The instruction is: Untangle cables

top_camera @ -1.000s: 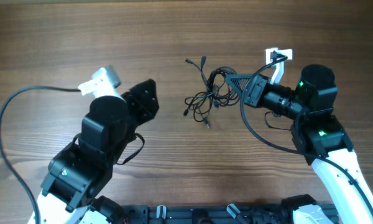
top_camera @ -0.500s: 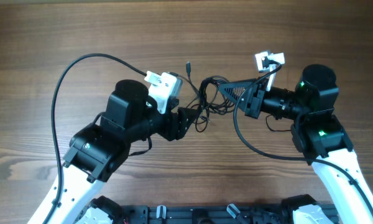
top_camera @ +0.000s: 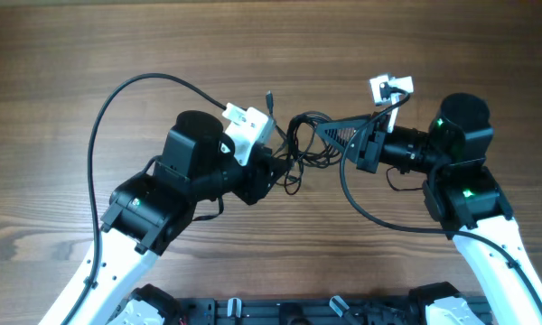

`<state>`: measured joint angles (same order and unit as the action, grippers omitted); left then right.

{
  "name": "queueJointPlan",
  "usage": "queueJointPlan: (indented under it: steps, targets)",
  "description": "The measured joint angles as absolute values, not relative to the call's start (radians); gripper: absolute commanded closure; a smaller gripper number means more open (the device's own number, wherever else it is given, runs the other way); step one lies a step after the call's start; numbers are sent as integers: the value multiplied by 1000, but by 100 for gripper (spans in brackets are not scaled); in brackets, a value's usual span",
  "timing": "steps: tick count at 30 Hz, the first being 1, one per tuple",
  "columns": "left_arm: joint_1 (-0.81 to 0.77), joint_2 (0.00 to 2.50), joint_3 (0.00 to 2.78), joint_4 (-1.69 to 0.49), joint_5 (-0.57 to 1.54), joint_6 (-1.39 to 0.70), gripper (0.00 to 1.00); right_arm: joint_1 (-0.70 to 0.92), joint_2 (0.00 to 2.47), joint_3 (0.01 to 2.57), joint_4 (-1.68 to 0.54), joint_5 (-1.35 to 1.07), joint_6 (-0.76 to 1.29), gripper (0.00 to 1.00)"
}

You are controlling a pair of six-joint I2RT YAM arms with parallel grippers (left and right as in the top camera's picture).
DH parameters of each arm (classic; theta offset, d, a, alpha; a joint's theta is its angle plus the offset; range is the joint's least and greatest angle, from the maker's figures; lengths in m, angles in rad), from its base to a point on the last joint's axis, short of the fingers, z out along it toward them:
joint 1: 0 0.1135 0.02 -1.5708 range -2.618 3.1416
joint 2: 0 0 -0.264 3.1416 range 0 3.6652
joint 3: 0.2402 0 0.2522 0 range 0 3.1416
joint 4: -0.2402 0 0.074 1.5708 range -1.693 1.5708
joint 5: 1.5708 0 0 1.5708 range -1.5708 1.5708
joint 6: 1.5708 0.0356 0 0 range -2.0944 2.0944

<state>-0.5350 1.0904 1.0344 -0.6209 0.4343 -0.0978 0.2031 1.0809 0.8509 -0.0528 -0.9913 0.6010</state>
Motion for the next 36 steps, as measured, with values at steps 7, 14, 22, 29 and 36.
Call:
queueJointPlan:
  steps: [7, 14, 22, 29, 36]
  targets:
    - [-535, 1090, 1034, -614, 494, -129, 78, 203, 1081, 851, -71, -931, 605, 96]
    - [-535, 1090, 1034, -620, 552, -139, 68, 203, 1081, 851, -50, -919, 674, 96]
    - [-535, 1092, 1034, -618, 553, -140, 56, 203, 1081, 851, 28, -962, 772, 96]
    - [-535, 1146, 1034, -537, 567, -142, 96, 203, 1081, 851, 31, -968, 796, 96]
    - [-505, 1127, 1034, -382, 556, -292, 96, 202, 1081, 854, -219, -897, 691, 96]
